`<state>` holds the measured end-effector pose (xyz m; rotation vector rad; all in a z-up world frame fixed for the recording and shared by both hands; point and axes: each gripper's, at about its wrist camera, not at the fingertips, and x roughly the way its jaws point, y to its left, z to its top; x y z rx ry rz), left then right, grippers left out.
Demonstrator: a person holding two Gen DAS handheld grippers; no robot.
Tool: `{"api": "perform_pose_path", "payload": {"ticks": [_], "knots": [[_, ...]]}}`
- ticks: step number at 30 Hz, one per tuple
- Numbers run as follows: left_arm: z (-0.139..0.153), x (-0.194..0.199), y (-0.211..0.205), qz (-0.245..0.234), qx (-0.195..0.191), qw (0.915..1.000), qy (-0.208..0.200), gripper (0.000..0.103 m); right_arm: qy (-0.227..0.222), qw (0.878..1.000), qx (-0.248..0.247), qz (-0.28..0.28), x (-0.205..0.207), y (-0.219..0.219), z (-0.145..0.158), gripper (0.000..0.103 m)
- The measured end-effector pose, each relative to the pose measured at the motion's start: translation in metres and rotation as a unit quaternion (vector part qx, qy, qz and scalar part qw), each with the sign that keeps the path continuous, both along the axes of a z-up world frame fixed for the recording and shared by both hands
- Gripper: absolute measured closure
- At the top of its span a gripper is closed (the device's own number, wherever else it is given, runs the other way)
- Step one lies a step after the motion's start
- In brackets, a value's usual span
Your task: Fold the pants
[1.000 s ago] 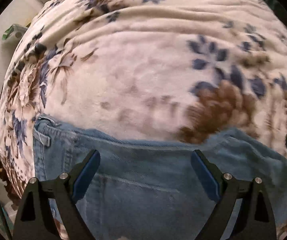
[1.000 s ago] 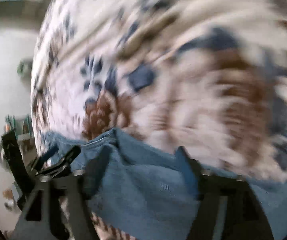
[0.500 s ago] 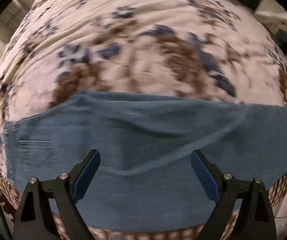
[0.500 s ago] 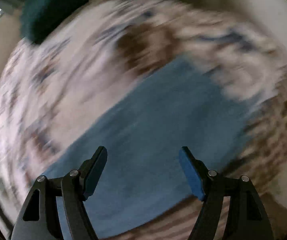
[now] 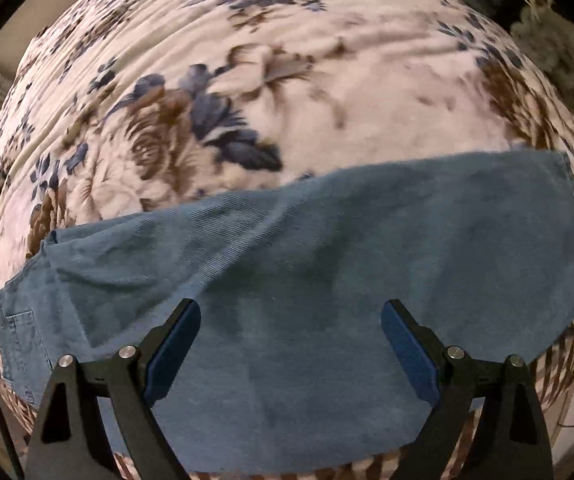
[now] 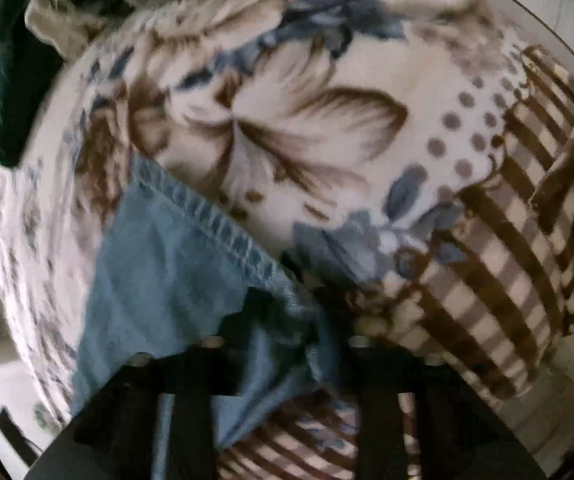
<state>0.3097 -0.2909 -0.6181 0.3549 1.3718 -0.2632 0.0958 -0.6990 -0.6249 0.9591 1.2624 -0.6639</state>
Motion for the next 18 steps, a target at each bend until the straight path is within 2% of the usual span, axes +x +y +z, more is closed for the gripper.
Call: {"api": "perform_pose_path", "payload": {"ticks": [1, 7, 9, 11, 14, 15, 16, 17, 18], "knots": [[-0.001, -0.003, -0.003, -0.003, 0.003, 1.0000, 0.000, 0.010, 0.001, 1.000, -0.013, 0.006, 0.001, 0.006, 0.002, 0.091], [0.002, -0.017, -0.011, -0.013, 0.009, 0.9999, 0.007, 0.010, -0.035, 0.997, -0.067, 0.021, -0.006, 0.024, 0.056, 0.093], [0.004, -0.021, -0.012, -0.016, 0.010, 0.9998, 0.005, 0.010, -0.021, 0.997, -0.072, 0.026, -0.010, 0.027, 0.063, 0.093], [0.002, -0.024, -0.014, -0.019, 0.016, 0.9997, 0.005, 0.010, -0.009, 0.998, -0.055, 0.017, -0.017, 0.021, 0.054, 0.093], [-0.011, -0.019, -0.010, -0.014, 0.011, 0.9996, 0.021, 0.010, -0.016, 0.999, 0.034, -0.013, -0.035, 0.003, 0.012, 0.089], [-0.015, -0.017, -0.008, -0.013, 0.010, 0.9995, 0.027, 0.010, -0.034, 0.997, 0.056, -0.035, -0.043, -0.003, 0.004, 0.085], [-0.023, -0.014, -0.005, -0.007, 0.008, 0.9991, 0.040, 0.010, -0.063, 0.994, 0.073, -0.053, -0.054, -0.006, 0.004, 0.071], [-0.029, -0.012, -0.002, 0.000, 0.002, 0.9988, 0.050, 0.010, -0.097, 0.989, 0.091, -0.067, -0.061, -0.008, 0.002, 0.062], [-0.035, -0.009, 0.002, 0.009, -0.005, 0.9981, 0.060, 0.010, -0.117, 0.985, 0.102, -0.076, -0.066, -0.009, 0.000, 0.042]]}}
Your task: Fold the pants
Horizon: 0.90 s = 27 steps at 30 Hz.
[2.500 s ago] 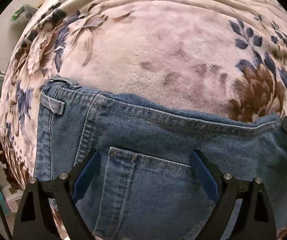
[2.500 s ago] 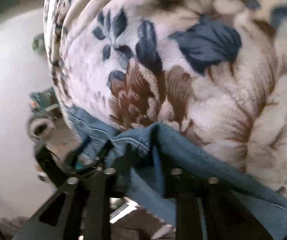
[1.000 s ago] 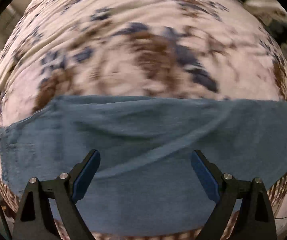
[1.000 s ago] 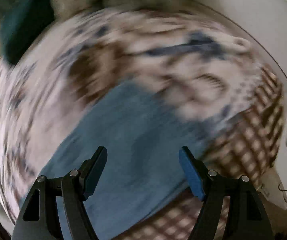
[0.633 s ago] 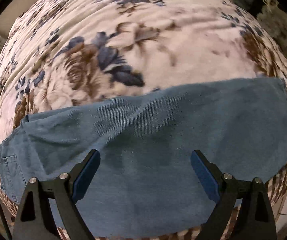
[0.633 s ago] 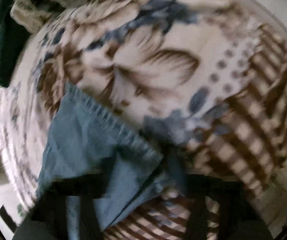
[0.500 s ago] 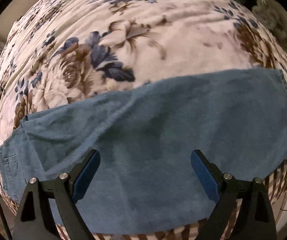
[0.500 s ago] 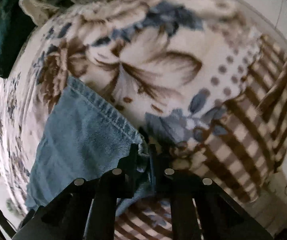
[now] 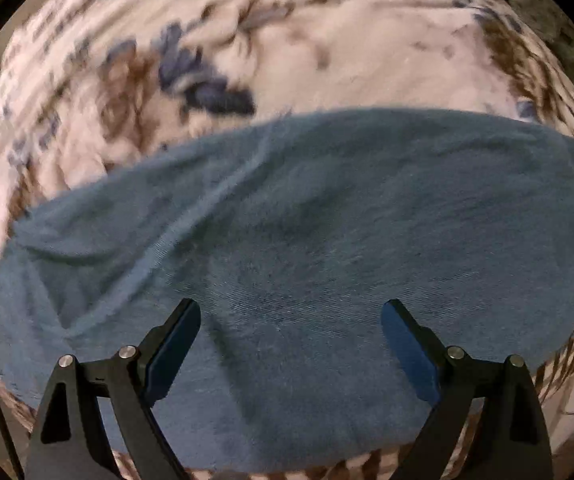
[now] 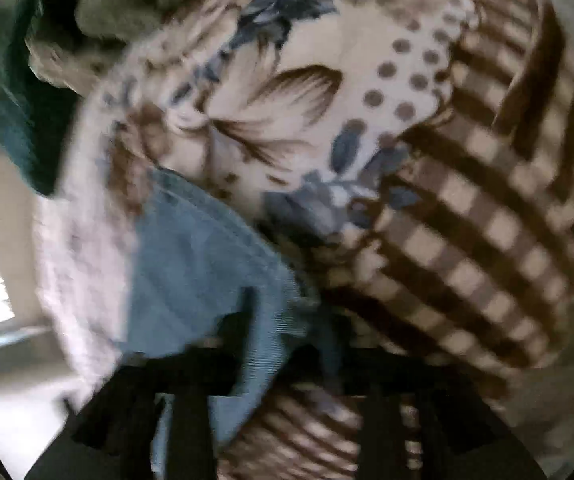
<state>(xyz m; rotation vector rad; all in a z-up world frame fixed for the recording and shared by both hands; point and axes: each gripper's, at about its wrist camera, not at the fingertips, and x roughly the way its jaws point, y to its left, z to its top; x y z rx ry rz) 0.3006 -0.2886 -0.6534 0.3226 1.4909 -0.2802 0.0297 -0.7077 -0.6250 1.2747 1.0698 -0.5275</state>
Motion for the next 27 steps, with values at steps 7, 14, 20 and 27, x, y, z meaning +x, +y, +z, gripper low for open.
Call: {"api": "perform_pose_path", "payload": {"ticks": [7, 14, 20, 27], "knots": [[-0.033, 0.017, 0.013, 0.041, -0.035, 0.9974, 0.048, 0.000, -0.106, 0.991, 0.072, -0.041, -0.005, 0.016, -0.045, 0.033], [-0.038, 0.017, 0.004, 0.044, -0.015, 0.9975, 0.053, 0.000, -0.168, 0.981, 0.087, -0.040, 0.022, 0.030, -0.070, 0.040], [-0.003, 0.032, 0.020, 0.058, -0.033, 0.9975, 0.022, 0.000, -0.133, 0.990, 0.015, -0.054, 0.020, 0.029, -0.050, 0.093], [0.037, 0.037, 0.084, 0.089, -0.010, 0.9956, -0.027, 0.000, -0.138, 0.987, -0.082, 0.008, 0.038, 0.063, 0.019, 0.094]]}}
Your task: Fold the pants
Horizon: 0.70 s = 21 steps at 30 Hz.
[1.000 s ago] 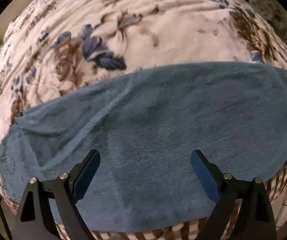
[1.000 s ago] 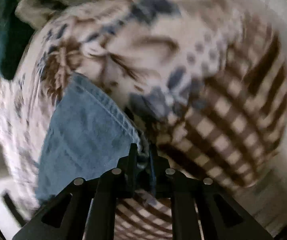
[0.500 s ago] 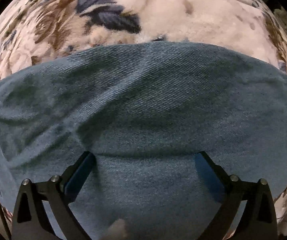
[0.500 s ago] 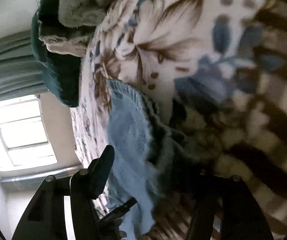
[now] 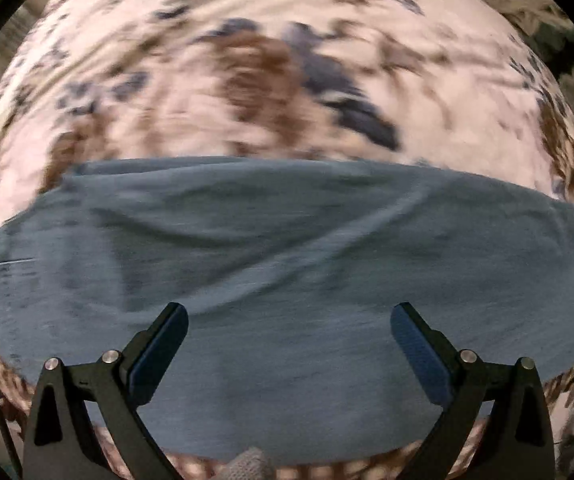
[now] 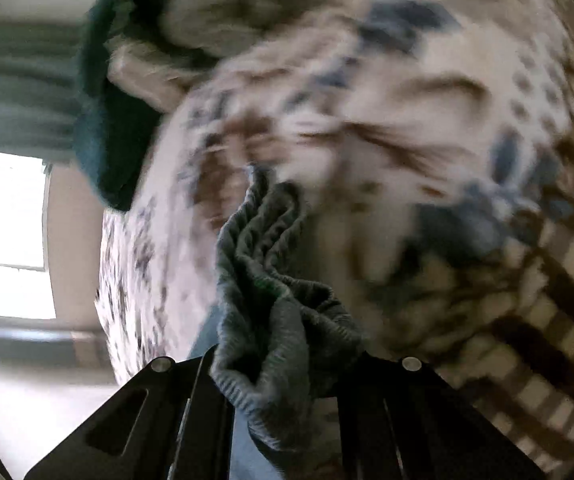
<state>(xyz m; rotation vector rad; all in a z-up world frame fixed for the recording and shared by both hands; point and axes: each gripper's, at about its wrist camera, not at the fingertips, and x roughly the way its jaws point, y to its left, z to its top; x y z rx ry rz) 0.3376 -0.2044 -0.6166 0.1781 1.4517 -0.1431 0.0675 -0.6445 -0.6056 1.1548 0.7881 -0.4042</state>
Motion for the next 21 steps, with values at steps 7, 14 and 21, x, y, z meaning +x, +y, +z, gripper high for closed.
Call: {"api": "perform_pose_path", "payload": {"ticks": [7, 14, 21], "knots": [[0.021, -0.001, 0.092, 0.044, 0.027, 0.9986, -0.014, 0.000, -0.008, 0.988, -0.135, 0.073, 0.057, 0.100, 0.099, 0.094], [0.042, -0.011, 0.219, 0.117, 0.025, 0.9927, -0.012, 0.000, 0.025, 0.949, -0.234, 0.210, 0.125, 0.289, 0.120, 0.094], [0.032, -0.034, 0.342, 0.188, 0.064, 0.9802, -0.005, 0.000, 0.074, 0.874, -0.285, 0.388, 0.157, 0.518, 0.029, 0.094]]}}
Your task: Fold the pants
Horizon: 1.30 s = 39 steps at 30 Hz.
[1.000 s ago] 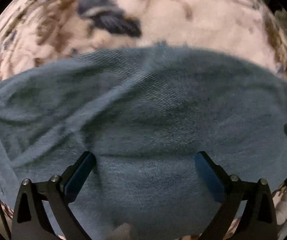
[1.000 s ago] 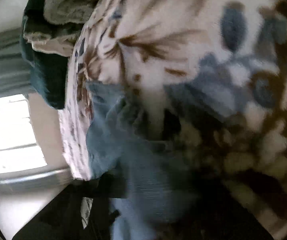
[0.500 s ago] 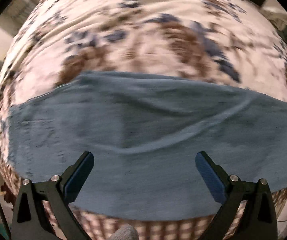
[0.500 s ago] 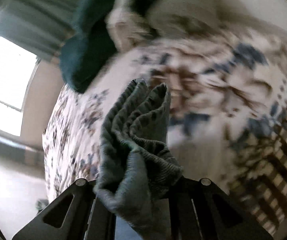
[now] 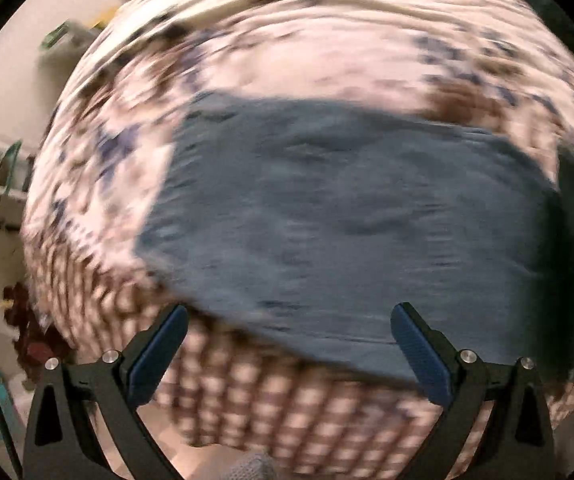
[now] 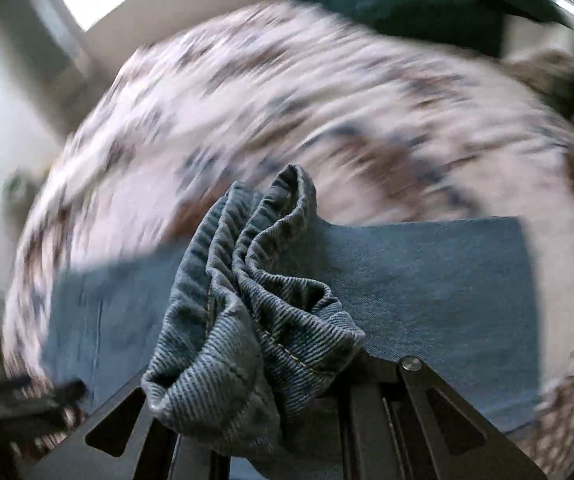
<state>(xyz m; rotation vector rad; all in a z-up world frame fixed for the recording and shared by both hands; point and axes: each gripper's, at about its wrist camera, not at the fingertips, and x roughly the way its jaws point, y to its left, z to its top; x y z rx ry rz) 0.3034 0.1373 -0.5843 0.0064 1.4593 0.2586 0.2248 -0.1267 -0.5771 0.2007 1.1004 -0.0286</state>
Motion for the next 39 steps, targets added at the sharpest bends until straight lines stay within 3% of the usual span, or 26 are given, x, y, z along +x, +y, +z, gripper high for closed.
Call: {"api": "perform_pose_path", "payload": {"ticks": [5, 7, 8, 10, 12, 16, 19, 22, 25, 26, 28, 30, 34, 39], "knots": [[-0.009, -0.011, 0.054, 0.039, 0.011, 0.9992, 0.004, 0.000, 0.062, 0.995, -0.042, 0.058, -0.007, 0.073, -0.060, 0.088], [-0.009, -0.011, 0.057, 0.048, 0.002, 0.9989, 0.002, 0.000, 0.078, 0.992, -0.063, 0.075, -0.007, 0.082, -0.064, 0.082], [-0.008, -0.009, 0.055, 0.050, -0.006, 0.9987, 0.000, 0.000, 0.086, 0.992, -0.049, 0.083, -0.008, 0.081, -0.061, 0.078], [-0.006, -0.001, 0.052, 0.051, -0.026, 0.9983, -0.008, 0.000, 0.103, 0.990, 0.025, 0.097, -0.010, 0.068, -0.050, 0.041], [0.001, 0.008, 0.037, 0.042, -0.054, 0.9975, -0.019, 0.000, 0.103, 0.984, 0.112, 0.094, -0.020, 0.043, -0.030, 0.026], [-0.001, 0.028, -0.004, 0.013, -0.122, 0.9922, -0.019, 0.000, 0.104, 0.980, 0.167, 0.033, -0.045, -0.022, 0.006, 0.026], [-0.027, 0.041, -0.040, -0.018, -0.159, 0.9869, 0.022, 0.000, 0.132, 0.980, 0.138, -0.057, -0.061, -0.081, 0.008, 0.026], [-0.059, 0.049, -0.075, -0.054, -0.175, 0.9805, 0.072, 0.002, 0.166, 0.969, 0.113, -0.144, -0.078, -0.135, -0.011, 0.026], [-0.074, 0.044, -0.103, -0.100, -0.144, 0.9809, 0.084, 0.010, 0.205, 0.951, 0.099, -0.210, -0.091, -0.180, -0.037, 0.026], [-0.073, 0.042, -0.108, -0.111, -0.135, 0.9814, 0.080, 0.016, 0.213, 0.948, 0.100, -0.215, -0.093, -0.186, -0.042, 0.026], [-0.071, 0.034, -0.115, -0.135, -0.119, 0.9811, 0.071, 0.049, 0.239, 0.940, 0.102, -0.221, -0.097, -0.193, -0.060, 0.026], [-0.068, 0.023, -0.120, -0.158, -0.099, 0.9801, 0.068, 0.061, 0.265, 0.935, 0.111, -0.208, -0.098, -0.192, -0.076, 0.026], [-0.072, 0.009, -0.110, -0.169, -0.101, 0.9778, 0.072, 0.061, 0.295, 0.935, 0.107, -0.163, -0.099, -0.185, -0.090, 0.026], [-0.064, 0.016, -0.096, -0.123, -0.155, 0.9778, 0.069, 0.064, 0.302, 0.933, 0.119, -0.156, -0.090, -0.194, -0.094, 0.026]]}}
